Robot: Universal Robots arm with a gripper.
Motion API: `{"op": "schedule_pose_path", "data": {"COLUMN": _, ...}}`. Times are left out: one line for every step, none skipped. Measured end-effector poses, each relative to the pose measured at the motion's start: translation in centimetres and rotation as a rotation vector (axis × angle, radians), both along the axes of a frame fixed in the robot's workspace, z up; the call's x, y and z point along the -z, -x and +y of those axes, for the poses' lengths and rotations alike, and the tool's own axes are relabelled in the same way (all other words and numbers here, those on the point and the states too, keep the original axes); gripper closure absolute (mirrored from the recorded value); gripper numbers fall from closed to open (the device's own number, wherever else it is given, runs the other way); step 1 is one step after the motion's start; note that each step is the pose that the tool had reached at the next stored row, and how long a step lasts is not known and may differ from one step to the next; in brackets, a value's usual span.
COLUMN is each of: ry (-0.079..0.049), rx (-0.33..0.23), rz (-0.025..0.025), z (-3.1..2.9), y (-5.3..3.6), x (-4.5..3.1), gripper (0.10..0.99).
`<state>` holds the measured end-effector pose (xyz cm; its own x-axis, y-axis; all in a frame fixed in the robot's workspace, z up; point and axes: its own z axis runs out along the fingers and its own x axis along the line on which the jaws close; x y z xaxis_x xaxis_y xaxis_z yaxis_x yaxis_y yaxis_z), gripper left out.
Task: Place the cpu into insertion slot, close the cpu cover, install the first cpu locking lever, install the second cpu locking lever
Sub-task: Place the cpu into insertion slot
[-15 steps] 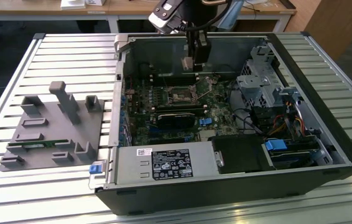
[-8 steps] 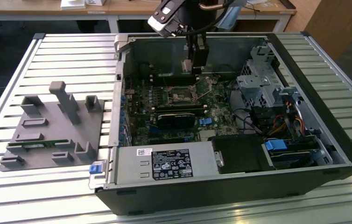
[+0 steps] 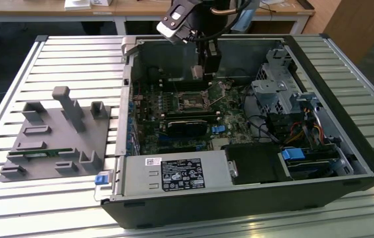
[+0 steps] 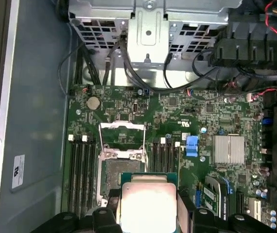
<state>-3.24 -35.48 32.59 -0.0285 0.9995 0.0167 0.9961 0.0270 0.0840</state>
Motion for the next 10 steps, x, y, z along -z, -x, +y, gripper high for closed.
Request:
{"op": "schedule_pose_path", "data": {"ry": 0.0, "rx": -0.001, "rz": 0.0, "z": 0.0, "y": 0.0, "x": 0.07, "gripper": 0.545}}
{"op": "schedule_pose_path", "data": {"ry": 0.0, "rx": -0.001, "rz": 0.0001, "z": 0.0, "y": 0.0, "x": 0.12, "gripper": 0.545}}
{"op": "schedule_pose_path", "data": {"ry": 0.0, "rx": -0.001, "rz": 0.0003, "z": 0.0, "y": 0.0, "x": 0.14, "gripper": 0.545}}
{"op": "schedule_pose_path", "data": {"ry": 0.0, "rx": -0.001, "rz": 0.0002, "z": 0.0, "y": 0.0, "x": 0.16, "gripper": 0.545}}
{"op": "schedule_pose_path", "data": {"ry": 0.0, "rx": -0.001, "rz": 0.0002, "z": 0.0, "y": 0.01, "x": 0.2, "gripper": 0.545}}
{"op": "schedule_pose_path", "data": {"ry": 0.0, "rx": -0.001, "rz": 0.0002, "z": 0.0, "y": 0.01, "x": 0.23, "gripper": 0.545}}
{"op": "schedule_pose_path", "data": {"ry": 0.0, "rx": -0.001, "rz": 0.0002, "z": 0.0, "y": 0.01, "x": 0.24, "gripper": 0.545}}
{"op": "schedule_pose_path", "data": {"ry": 0.0, "rx": -0.001, "rz": 0.0002, "z": 0.0, "y": 0.0, "x": 0.28, "gripper": 0.545}}
{"op": "schedule_pose_path", "data": {"ry": 0.0, "rx": -0.001, "rz": 0.0001, "z": 0.0, "y": 0.0, "x": 0.31, "gripper": 0.545}}
{"op": "schedule_pose_path", "data": {"ry": 0.0, "rx": -0.001, "rz": 0.0002, "z": 0.0, "y": 0.0, "x": 0.33, "gripper": 0.545}}
